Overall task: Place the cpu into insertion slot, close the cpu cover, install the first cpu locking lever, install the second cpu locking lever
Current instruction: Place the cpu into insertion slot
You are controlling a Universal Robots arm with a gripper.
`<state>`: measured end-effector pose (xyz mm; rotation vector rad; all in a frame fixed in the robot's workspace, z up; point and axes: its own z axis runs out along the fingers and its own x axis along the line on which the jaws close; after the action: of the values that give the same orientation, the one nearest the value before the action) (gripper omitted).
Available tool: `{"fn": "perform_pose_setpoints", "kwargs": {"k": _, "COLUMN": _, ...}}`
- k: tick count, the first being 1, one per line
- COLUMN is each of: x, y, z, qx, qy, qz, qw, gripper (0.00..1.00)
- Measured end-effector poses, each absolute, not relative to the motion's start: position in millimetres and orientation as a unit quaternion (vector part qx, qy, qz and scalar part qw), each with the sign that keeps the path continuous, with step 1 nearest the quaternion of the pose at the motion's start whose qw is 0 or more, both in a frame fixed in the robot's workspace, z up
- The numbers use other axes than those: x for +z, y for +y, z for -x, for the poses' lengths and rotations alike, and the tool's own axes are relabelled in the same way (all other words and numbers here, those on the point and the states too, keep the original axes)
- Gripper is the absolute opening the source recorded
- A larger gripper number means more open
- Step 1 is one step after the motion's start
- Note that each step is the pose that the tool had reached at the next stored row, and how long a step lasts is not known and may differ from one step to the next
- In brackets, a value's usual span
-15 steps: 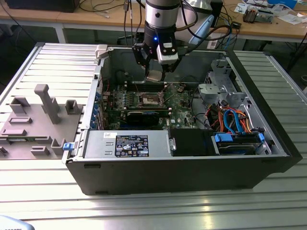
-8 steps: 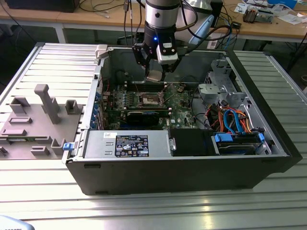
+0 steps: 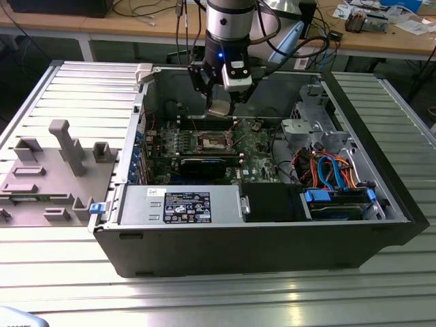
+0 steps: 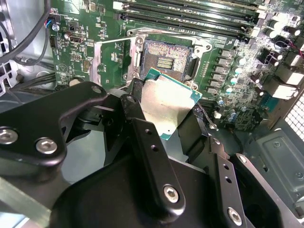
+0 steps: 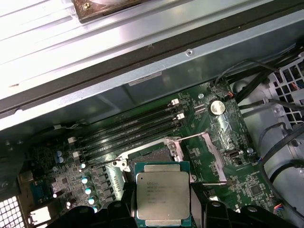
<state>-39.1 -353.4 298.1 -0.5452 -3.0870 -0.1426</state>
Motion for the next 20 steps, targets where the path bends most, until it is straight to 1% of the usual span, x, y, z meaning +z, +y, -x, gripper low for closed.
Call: {"fn": "perform_pose_setpoints", "kwargs": {"k": 20, "x": 297.7, "y": -353.4, "z": 39.1, "qx": -0.045, "qy": -0.981, "qz": 0.187, "qw": 0.001, "gripper": 0.55}}
